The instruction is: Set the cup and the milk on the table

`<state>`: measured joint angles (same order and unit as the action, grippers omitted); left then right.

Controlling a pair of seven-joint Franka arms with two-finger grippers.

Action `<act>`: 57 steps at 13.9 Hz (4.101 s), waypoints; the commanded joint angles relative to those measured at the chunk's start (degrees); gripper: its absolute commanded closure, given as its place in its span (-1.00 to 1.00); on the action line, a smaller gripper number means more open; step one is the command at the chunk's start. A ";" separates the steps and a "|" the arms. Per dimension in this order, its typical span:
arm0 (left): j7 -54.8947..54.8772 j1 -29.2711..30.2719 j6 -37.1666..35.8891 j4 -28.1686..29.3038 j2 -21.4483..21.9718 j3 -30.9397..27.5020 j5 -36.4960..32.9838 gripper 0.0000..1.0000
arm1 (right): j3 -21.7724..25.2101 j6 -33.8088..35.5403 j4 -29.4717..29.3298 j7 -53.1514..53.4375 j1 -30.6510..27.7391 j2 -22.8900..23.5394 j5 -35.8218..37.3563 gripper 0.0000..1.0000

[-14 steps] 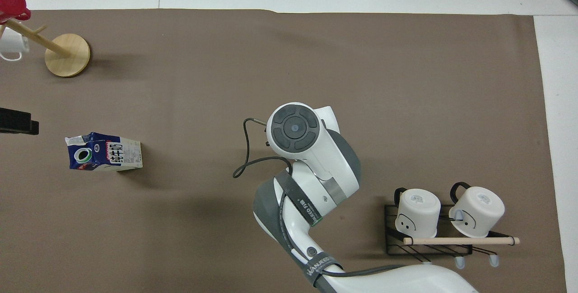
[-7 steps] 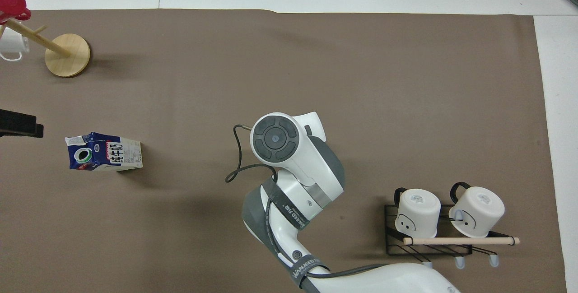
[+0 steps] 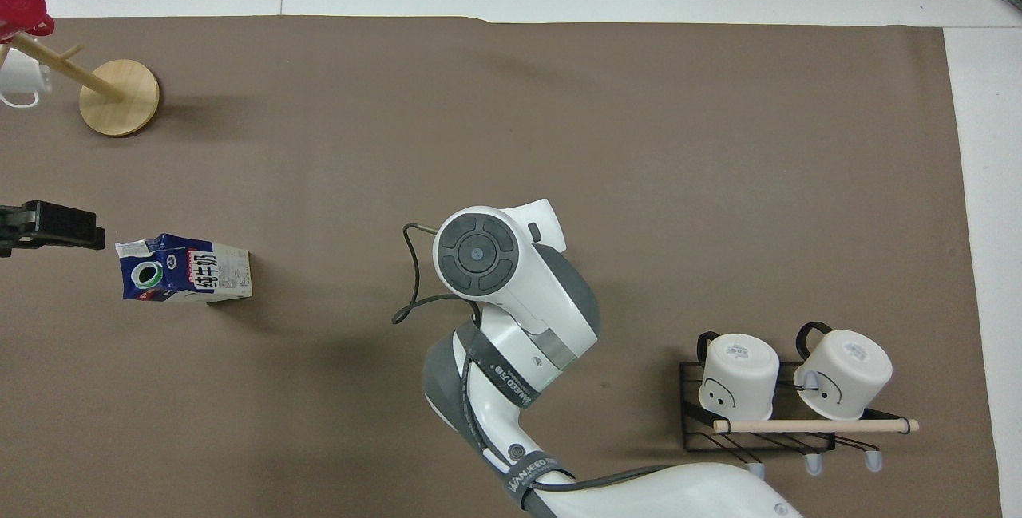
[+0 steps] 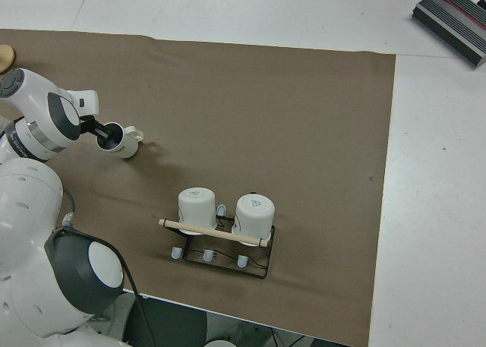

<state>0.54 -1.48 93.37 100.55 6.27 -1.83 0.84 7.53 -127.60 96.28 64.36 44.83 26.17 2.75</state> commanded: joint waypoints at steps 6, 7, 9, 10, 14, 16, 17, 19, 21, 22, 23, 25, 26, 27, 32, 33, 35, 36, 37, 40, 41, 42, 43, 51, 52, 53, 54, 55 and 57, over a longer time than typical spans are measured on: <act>-1.33 -0.19 10.59 10.26 1.29 -0.37 -0.67 -1.00 | -0.06 -2.91 1.36 -3.01 -0.01 0.11 -0.02 0.70; -1.33 -0.53 13.65 12.45 1.29 -0.28 -0.67 -1.00 | -0.06 -3.00 1.37 -2.93 0.17 0.28 -0.02 0.66; -1.42 -0.80 19.19 16.15 0.85 -0.28 -0.67 -1.00 | -0.06 -2.83 1.37 -2.93 0.26 0.64 0.15 0.48; -1.42 -0.98 21.22 17.73 0.42 -0.28 -0.67 -1.00 | -0.06 -2.65 1.11 -3.10 0.26 0.55 0.15 0.35; -1.50 -1.33 23.70 21.44 0.94 -0.28 -0.67 -1.00 | -0.06 -1.78 0.40 -3.63 -1.06 -0.15 -0.11 -0.78; -1.42 -1.42 23.79 22.23 1.03 -0.19 -0.67 -1.00 | -0.06 -1.25 0.40 -3.72 -0.98 -1.55 -0.37 -1.00; -1.42 -1.42 23.79 22.32 1.11 -0.28 -0.67 -1.00 | -0.06 -0.98 0.40 -3.72 -0.71 -2.26 -0.81 -1.00; -1.42 -1.50 23.53 22.49 1.29 -0.28 -0.67 -1.00 | -0.06 0.59 0.40 -4.16 -0.88 -5.32 -1.08 -1.00; -1.42 -1.59 23.44 22.85 1.47 -0.19 -0.67 -0.67 | 0.03 4.71 0.40 -8.88 -2.72 -9.80 -4.13 -1.00; -1.42 -1.85 23.27 22.85 1.38 -0.19 -0.75 -0.50 | 0.12 6.39 0.40 -12.30 -3.86 -12.00 -6.76 -1.00; -1.42 -2.55 23.18 22.76 1.38 -0.28 -0.75 -0.31 | 0.21 8.40 0.40 -15.38 -5.35 -13.76 -8.09 -1.00; -1.33 -2.56 23.00 21.71 0.94 -0.28 -0.67 -0.03 | 0.38 11.05 0.40 -20.74 -7.73 -16.23 -8.02 -1.00; -0.81 -2.56 23.00 21.01 0.68 -0.28 -0.67 0.08 | 0.56 12.63 0.40 -23.82 -9.05 -17.28 -8.02 -1.00; -0.45 -2.56 22.83 20.04 0.50 -0.28 -0.67 0.15 | 0.65 14.21 0.40 -26.89 -10.98 -18.43 -7.93 -1.00; 10.76 -8.78 18.08 12.83 -1.96 -0.10 0.82 0.31 | 0.82 23.09 0.49 -39.66 -18.98 -23.88 -6.79 -1.00; 14.11 -11.15 18.17 12.57 -2.05 -0.10 1.00 0.31 | 0.74 24.23 0.49 -41.32 -20.82 -24.76 -6.62 -1.00; 19.74 -15.55 18.95 12.04 -2.14 -0.10 2.57 0.31 | 0.82 25.30 0.40 -46.76 -23.46 -26.51 -4.34 -1.00; 20.90 -16.70 19.31 11.60 -2.49 -0.10 4.41 0.31 | 0.74 26.00 0.40 -47.92 -24.52 -27.31 -3.37 -1.00; 20.99 -17.14 19.66 11.07 -3.45 -0.10 6.17 0.31 | 0.91 26.52 0.31 -48.36 -25.40 -27.66 -2.67 -1.00; 21.08 -19.96 21.41 9.49 -6.43 -0.10 8.03 0.31 | 1.35 27.93 0.31 -54.67 -29.26 -29.33 -2.39 -1.00; 21.08 -20.57 22.46 9.23 -7.84 -0.10 8.64 0.31 | 1.35 28.98 0.31 -56.35 -30.49 -29.51 -2.40 -1.00; 21.08 -21.01 23.43 8.53 -9.24 0.07 9.17 0.31 | 1.35 29.69 0.31 -57.15 -31.72 -29.68 -2.40 -1.00; 21.17 -22.23 23.53 7.21 -11.08 0.07 9.53 0.31 | 1.44 30.13 0.31 -57.85 -32.95 -30.12 -2.40 -1.00; 28.02 -25.85 21.60 -0.27 -16.99 1.74 13.66 0.37 | 1.61 38.05 -7.25 -60.50 -38.15 -29.77 -0.64 -1.00; 28.03 -26.02 21.42 -0.10 -17.08 1.74 13.57 0.37 | 1.61 37.78 -6.38 -60.50 -37.72 -30.30 -0.46 -1.00; 28.03 -26.64 20.90 0.08 -16.99 1.74 12.96 0.37 | 1.44 37.95 -5.67 -60.32 -37.71 -30.74 -0.55 -1.00; 28.03 -26.73 19.85 0.08 -16.99 1.66 12.70 0.37 | 1.61 38.39 -5.49 -60.41 -37.89 -30.83 -0.98 -1.00; 28.03 -26.90 19.23 0.00 -16.90 1.66 11.74 0.37 | 1.96 38.74 -5.66 -60.24 -37.98 -30.83 -1.16 -1.00; 28.03 -27.43 18.78 -0.09 -16.82 1.74 9.80 0.37 | 2.93 39.01 -6.01 -60.67 -38.06 -30.74 -0.55 -1.00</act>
<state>27.92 -27.52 113.84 101.77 -10.15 0.74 12.40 10.03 -89.55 90.32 5.14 7.61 -4.22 1.50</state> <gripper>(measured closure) 0.608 0.000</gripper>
